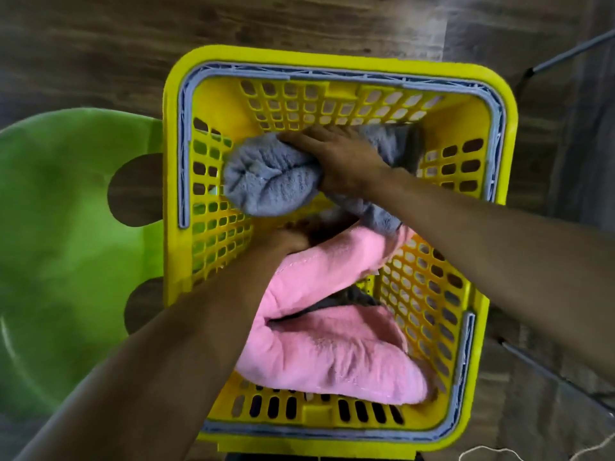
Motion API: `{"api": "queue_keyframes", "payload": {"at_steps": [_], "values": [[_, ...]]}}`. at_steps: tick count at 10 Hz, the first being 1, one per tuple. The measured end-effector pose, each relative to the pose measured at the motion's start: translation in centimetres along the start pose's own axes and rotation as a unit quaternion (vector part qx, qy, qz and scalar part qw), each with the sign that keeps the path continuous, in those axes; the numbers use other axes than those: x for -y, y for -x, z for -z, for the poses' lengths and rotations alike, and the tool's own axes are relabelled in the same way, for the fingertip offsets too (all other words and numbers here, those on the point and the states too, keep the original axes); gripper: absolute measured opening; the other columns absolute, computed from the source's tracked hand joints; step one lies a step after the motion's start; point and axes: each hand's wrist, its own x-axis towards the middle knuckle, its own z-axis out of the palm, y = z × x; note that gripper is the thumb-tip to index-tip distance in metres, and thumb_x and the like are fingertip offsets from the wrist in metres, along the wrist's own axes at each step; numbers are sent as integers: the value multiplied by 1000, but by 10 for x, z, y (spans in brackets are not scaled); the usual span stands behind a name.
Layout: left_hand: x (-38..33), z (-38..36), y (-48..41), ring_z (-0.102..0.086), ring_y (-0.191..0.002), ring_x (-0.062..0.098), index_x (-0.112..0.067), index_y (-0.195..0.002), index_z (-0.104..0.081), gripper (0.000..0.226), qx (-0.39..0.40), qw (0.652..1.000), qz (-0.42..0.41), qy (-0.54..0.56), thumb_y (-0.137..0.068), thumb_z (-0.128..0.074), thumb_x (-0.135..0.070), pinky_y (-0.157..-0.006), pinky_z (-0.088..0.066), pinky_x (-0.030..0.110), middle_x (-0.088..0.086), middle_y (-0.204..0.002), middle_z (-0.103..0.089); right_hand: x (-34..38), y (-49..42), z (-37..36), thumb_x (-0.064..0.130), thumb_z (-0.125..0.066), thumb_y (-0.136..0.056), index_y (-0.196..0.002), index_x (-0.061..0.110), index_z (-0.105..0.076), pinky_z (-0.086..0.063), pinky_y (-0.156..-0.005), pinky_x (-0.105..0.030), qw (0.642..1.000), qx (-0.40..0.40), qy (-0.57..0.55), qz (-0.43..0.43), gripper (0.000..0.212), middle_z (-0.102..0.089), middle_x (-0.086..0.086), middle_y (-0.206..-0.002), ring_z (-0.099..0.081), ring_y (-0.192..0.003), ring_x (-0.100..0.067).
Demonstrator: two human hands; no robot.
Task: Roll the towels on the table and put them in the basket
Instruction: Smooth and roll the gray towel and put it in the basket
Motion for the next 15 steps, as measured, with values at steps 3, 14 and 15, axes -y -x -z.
{"api": "queue_keyframes", "payload": {"at_steps": [3,14,15], "values": [[4,-7,-7,-7,-148,31,-20,-153,-18,64,-7,991,-85,-107,-98,-27,-51,-119,-5,51,8,-162,-9,-23,-23,-61,25,-55,-79,-152,26,-27,-32,-101,-44,994,45,56,83,78,-48,-7,-140,-45,-123,-33],[78,-25,194,-49,-113,31,-14,-112,-65,30,-600,780,-173,31,-84,-57,-8,-95,-36,41,10,-122,-57,75,142,-28,69,-63,-72,-149,28,-28,-30,-103,-49,978,168,-119,-39,94,-38,-2,-151,-38,-130,-32],[104,-43,197,-35,-129,33,-15,-137,-47,55,-583,805,-89,65,-84,-63,-16,-105,-26,43,16,-142,-41,84,154,-31,61,-55,-77,-142,26,-43,-28,-98,-45,989,95,-95,-55,75,-52,-1,-140,-47,-125,-28]]}}
